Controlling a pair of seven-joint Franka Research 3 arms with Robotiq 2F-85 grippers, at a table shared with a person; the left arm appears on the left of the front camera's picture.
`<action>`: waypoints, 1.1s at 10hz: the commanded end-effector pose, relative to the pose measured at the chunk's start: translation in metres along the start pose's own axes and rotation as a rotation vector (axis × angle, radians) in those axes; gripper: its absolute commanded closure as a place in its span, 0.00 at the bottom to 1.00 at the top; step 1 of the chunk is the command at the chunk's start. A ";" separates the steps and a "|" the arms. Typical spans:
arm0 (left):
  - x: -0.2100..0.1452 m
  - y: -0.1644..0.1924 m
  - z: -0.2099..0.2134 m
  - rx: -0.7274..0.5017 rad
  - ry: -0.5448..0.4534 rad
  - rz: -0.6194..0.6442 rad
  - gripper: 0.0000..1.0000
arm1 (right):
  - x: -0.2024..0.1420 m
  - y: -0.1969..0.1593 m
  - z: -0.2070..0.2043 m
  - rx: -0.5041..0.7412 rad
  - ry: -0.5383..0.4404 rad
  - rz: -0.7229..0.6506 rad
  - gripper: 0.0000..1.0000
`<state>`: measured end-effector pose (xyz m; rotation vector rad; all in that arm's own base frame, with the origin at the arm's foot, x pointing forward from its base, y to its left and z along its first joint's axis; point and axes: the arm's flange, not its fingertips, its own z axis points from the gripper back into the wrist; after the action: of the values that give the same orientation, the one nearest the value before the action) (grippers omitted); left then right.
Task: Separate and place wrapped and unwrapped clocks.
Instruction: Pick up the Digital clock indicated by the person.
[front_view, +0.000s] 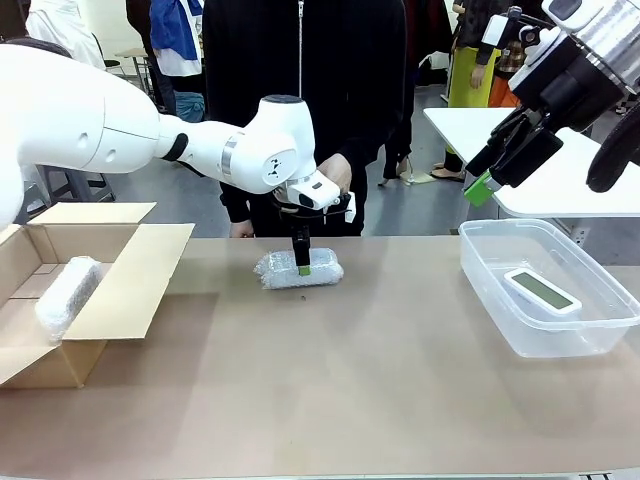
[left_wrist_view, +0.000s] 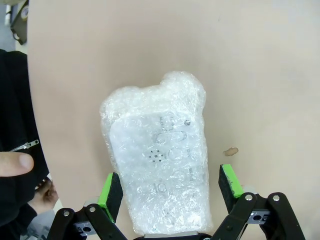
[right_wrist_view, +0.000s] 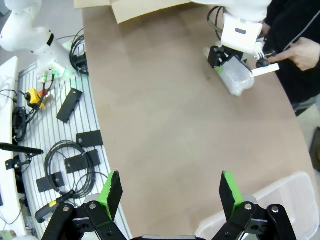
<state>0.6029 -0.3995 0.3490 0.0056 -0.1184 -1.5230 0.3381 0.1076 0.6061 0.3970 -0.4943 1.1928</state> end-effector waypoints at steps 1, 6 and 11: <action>0.007 0.013 -0.005 -0.003 0.020 -0.024 0.00 | 0.000 -0.001 -0.001 0.012 -0.014 0.006 0.00; 0.008 0.019 -0.022 -0.008 0.030 -0.022 0.00 | 0.000 -0.001 -0.001 0.012 -0.014 0.006 0.00; 0.009 0.022 -0.031 -0.060 0.044 -0.018 0.00 | 0.000 -0.001 -0.001 0.012 -0.014 0.006 0.00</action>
<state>0.6188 -0.4038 0.3228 0.0061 -0.0755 -1.5298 0.3382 0.1076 0.6060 0.3970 -0.4943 1.1928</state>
